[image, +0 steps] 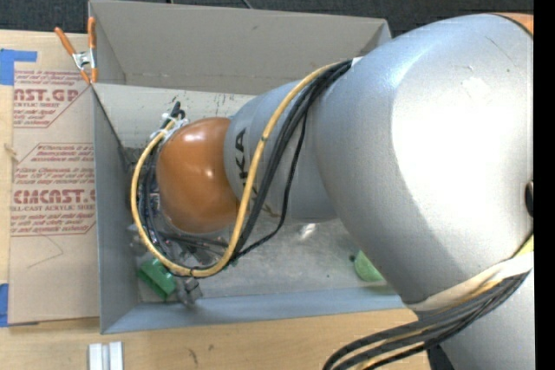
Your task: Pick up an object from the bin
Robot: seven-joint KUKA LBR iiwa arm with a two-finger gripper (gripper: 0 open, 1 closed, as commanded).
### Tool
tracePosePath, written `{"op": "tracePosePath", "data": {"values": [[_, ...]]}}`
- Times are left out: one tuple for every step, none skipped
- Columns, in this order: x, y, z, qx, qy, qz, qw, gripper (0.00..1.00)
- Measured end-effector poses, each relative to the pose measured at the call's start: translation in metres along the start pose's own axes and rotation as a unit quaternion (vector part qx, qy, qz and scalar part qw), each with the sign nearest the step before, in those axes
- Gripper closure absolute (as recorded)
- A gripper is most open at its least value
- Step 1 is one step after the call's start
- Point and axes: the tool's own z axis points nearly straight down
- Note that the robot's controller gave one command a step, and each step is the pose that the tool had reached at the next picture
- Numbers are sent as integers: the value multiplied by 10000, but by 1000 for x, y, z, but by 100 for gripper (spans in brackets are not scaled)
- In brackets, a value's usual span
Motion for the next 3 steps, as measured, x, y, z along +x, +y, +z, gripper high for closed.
{"op": "tracePosePath", "data": {"values": [[1,0,0,0,36,2,10000,100],[23,-66,0,-7,11,-2643,9644,100],[21,-63,-179,8,-20,-2441,9697,100]]}}
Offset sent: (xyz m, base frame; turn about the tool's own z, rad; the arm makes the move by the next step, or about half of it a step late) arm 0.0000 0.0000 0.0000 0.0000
